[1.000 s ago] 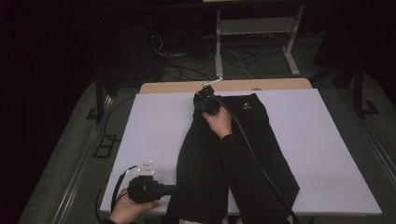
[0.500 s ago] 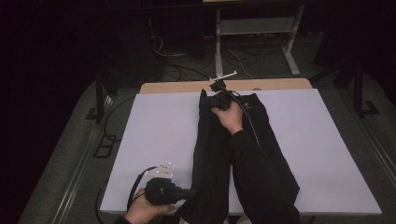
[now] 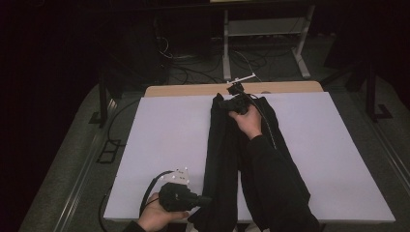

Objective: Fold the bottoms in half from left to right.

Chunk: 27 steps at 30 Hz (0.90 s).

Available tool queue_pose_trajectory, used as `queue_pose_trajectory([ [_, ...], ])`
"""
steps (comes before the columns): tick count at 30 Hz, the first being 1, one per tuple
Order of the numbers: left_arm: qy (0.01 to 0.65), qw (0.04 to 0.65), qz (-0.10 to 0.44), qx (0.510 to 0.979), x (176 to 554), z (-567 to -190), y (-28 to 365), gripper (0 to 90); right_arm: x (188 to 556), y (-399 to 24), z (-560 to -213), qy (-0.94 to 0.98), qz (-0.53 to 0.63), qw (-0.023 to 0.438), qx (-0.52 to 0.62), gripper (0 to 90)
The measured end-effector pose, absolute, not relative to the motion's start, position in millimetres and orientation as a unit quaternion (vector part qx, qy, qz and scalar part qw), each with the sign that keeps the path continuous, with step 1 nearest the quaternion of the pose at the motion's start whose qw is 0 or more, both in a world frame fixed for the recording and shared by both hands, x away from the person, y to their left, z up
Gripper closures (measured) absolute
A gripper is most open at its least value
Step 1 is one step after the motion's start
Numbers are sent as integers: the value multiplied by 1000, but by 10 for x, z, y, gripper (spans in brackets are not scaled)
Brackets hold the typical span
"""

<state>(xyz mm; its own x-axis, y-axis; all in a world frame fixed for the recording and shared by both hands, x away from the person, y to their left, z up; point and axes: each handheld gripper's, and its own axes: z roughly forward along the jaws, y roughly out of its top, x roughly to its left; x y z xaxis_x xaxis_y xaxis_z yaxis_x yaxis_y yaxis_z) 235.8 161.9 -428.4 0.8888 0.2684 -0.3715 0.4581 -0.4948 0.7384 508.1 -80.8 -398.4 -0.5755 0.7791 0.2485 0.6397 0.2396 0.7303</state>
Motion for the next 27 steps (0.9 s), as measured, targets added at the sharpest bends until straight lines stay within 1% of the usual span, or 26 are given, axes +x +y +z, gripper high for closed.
queue_pose_trajectory([
  [18,185,456,-117,863,2369,-4213,1342,890,5043,-1139,-4015,779,410,92,466,863],
  [27,181,457,-123,862,2398,-4167,1164,890,5100,-1340,-3990,784,399,96,466,863],
])
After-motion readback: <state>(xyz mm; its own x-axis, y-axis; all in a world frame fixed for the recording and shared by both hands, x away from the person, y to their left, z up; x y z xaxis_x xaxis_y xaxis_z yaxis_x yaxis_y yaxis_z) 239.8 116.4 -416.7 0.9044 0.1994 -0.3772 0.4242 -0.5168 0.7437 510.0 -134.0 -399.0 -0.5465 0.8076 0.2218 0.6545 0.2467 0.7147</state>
